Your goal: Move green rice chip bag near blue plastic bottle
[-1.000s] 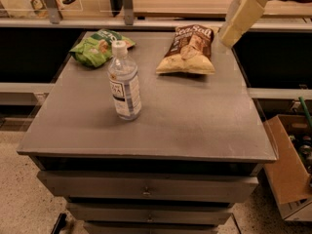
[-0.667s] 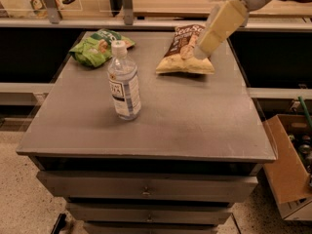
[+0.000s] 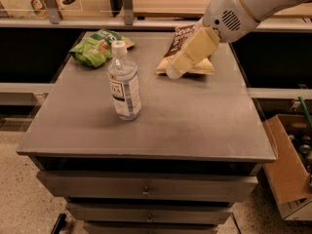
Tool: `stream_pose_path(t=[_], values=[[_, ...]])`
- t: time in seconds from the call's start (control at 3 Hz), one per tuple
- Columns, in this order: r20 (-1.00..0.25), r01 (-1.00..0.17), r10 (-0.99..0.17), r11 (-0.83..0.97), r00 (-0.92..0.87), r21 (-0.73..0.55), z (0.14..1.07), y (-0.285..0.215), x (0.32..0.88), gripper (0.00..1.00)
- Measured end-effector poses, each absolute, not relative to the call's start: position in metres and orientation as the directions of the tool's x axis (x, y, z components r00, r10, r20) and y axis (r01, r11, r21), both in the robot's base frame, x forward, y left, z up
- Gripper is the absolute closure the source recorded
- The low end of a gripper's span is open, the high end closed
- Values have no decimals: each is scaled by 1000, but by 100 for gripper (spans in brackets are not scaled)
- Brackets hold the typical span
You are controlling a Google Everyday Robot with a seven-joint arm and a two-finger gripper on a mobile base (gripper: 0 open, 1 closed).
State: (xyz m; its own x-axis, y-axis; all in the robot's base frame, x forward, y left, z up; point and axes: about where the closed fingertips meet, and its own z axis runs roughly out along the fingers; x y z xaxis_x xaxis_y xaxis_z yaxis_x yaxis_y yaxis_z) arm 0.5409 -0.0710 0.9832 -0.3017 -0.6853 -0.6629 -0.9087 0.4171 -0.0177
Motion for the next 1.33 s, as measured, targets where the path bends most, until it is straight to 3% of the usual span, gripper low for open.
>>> stream_pose_path(t=[0.67, 1.33], values=[[-675, -904, -667, 428, -316, 1, 975, -71, 539, 0], [-665, -817, -590, 575, -458, 52, 931, -101, 550, 0]])
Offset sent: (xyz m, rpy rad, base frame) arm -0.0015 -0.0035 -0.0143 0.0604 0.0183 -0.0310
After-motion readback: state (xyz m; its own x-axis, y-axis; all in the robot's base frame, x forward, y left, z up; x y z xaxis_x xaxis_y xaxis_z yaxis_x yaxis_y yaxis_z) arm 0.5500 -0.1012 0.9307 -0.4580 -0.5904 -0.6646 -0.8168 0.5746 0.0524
